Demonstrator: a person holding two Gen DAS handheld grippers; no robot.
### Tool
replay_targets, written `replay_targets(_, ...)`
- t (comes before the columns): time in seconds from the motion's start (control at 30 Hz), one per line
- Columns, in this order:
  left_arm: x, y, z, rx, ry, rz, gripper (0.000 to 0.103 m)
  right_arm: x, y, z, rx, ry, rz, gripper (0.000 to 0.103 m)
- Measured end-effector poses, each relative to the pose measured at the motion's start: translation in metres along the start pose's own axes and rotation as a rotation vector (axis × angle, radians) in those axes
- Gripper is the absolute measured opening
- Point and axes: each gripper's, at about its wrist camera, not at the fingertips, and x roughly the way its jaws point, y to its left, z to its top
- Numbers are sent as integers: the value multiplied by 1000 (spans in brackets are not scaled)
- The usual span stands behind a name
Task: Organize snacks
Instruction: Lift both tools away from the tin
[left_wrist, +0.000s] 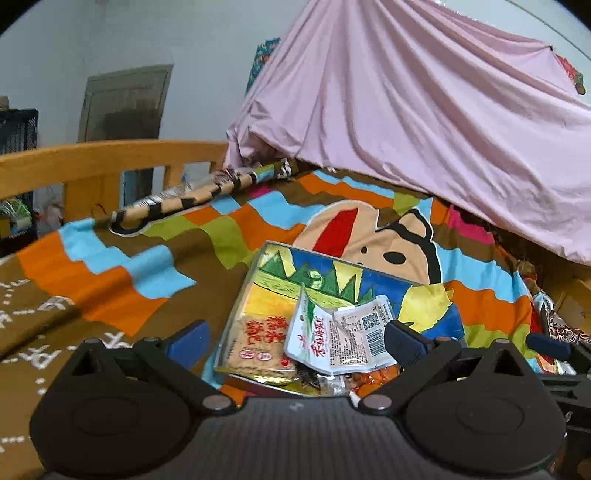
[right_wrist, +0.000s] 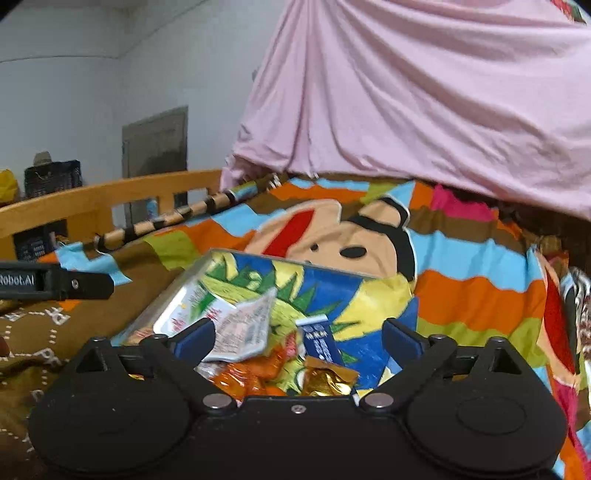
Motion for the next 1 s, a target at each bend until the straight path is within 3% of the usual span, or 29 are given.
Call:
replay_targets(0.5, -100, 25, -28, 94, -55, 53, 102, -91, 46, -5, 6, -50, 82, 102)
replay_targets(1.0, -170, 40, -64, 138, -33, 118, 102, -156, 64, -37, 35, 12, 60, 102)
